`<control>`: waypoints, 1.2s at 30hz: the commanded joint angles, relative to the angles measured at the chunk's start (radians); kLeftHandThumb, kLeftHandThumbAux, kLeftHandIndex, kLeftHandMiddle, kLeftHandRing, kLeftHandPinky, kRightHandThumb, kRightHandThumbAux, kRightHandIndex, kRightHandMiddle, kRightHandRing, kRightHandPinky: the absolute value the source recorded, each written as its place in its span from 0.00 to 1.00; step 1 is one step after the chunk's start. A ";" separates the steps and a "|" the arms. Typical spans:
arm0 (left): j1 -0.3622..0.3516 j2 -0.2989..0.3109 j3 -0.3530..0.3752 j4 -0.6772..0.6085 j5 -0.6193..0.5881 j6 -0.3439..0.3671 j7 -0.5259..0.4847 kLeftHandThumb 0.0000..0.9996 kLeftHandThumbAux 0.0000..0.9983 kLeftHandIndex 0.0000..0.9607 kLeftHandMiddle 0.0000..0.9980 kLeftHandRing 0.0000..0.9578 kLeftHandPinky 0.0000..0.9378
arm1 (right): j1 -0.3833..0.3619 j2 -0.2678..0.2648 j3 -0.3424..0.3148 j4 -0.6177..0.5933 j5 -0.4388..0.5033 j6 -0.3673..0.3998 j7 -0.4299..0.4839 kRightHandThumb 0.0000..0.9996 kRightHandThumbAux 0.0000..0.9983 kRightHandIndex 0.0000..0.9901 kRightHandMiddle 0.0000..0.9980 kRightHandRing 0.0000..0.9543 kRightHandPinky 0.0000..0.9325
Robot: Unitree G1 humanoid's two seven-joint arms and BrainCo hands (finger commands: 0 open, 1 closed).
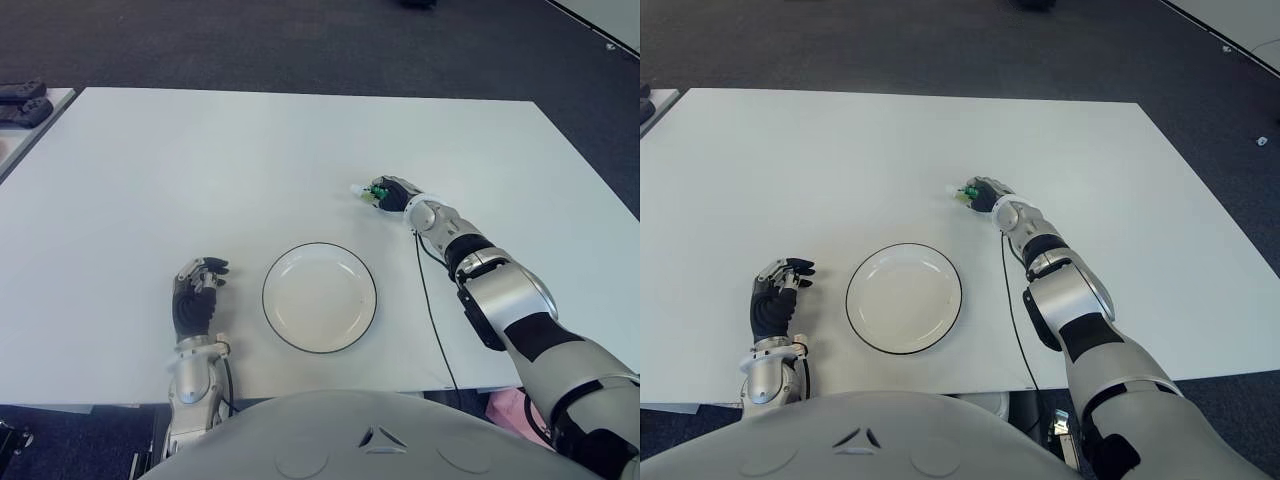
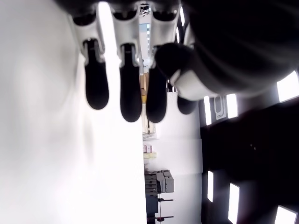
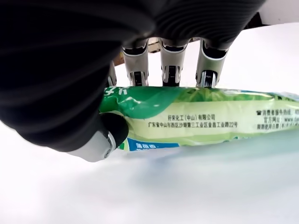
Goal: Put the toothpaste on the table into the plate.
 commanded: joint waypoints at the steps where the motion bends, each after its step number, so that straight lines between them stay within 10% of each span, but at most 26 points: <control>1: 0.006 -0.004 0.007 0.028 -0.003 0.046 0.008 0.84 0.68 0.48 0.46 0.50 0.52 | 0.062 0.025 -0.018 0.028 0.017 -0.006 0.051 0.73 0.71 0.45 0.86 0.90 0.92; 15: -0.004 -0.005 0.009 0.029 0.002 0.055 0.013 0.84 0.68 0.48 0.45 0.49 0.51 | 0.046 0.021 -0.101 0.001 0.086 -0.072 0.026 0.73 0.71 0.45 0.87 0.91 0.93; 36: -0.016 0.001 0.009 0.034 0.006 0.055 0.008 0.84 0.68 0.49 0.45 0.49 0.51 | 0.106 -0.003 -0.130 -0.202 0.110 -0.396 -0.057 0.72 0.72 0.44 0.88 0.90 0.93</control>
